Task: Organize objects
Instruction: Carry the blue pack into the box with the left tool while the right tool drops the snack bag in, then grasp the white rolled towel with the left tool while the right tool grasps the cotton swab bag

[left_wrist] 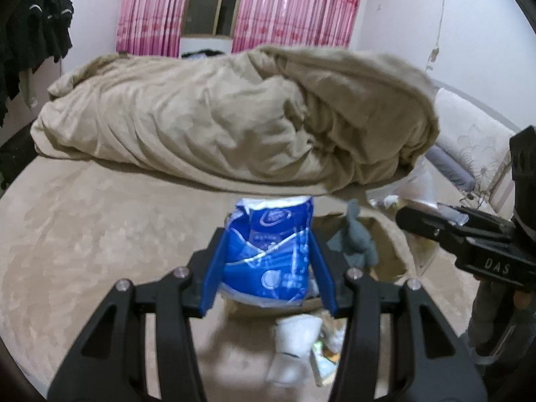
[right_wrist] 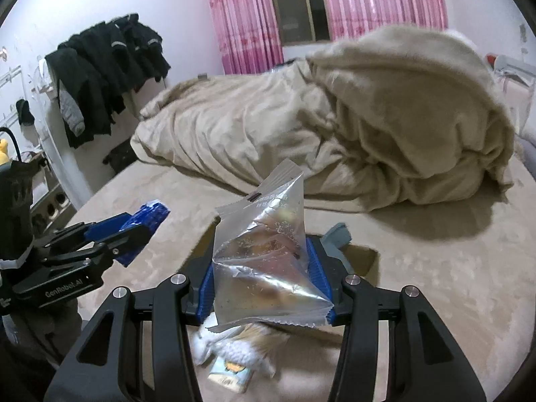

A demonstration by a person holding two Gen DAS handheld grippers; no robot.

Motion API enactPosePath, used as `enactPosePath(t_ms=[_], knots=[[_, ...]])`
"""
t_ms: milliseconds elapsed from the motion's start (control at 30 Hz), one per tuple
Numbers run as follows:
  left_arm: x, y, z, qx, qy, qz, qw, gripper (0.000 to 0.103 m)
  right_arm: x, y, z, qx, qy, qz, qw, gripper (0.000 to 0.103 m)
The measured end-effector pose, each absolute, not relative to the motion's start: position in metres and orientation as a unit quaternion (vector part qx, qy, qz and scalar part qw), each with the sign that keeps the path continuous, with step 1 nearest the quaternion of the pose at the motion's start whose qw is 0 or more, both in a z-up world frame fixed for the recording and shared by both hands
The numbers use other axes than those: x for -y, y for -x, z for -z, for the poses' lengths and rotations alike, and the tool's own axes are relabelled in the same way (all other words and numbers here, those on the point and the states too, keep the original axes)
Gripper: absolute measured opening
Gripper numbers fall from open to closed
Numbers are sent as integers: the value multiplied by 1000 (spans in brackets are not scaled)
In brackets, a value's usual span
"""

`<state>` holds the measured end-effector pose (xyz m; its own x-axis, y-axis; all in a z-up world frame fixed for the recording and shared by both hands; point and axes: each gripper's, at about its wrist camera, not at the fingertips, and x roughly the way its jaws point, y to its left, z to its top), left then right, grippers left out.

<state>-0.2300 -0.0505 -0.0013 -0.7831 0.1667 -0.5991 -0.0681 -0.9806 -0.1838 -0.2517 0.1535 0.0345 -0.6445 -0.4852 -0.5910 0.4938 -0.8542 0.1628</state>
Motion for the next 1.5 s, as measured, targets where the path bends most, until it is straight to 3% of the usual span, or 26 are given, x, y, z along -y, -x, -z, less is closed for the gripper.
enactPosePath(t_ms=[267, 633, 733, 833, 933, 1033, 1267, 1400, 1500], knots=[[45, 288, 62, 71, 365, -927, 53, 50, -131, 306, 29, 0, -375, 882, 285, 52], [39, 307, 69, 59, 361, -929, 60, 53, -121, 344, 75, 3, -414, 863, 291, 52], [40, 306, 67, 72, 369, -925, 63, 58, -123, 343, 76, 11, -415, 860, 297, 59], [42, 298, 56, 77, 360, -928, 57, 69, -125, 339, 70, 13, -415, 858, 303, 74], [48, 284, 38, 90, 347, -932, 51, 72, -128, 331, 53, 5, -403, 863, 303, 81], [52, 267, 20, 91, 333, -938, 45, 79, -134, 320, 29, 0, -389, 872, 298, 82], [60, 216, -24, 91, 315, -944, 33, 81, -143, 282, -19, -8, -359, 888, 287, 82], [65, 184, -45, 97, 299, -949, 24, 90, -148, 254, -43, -13, -341, 896, 285, 82], [65, 163, -55, 92, 290, -952, 26, 90, -154, 234, -58, -10, -325, 902, 283, 83]])
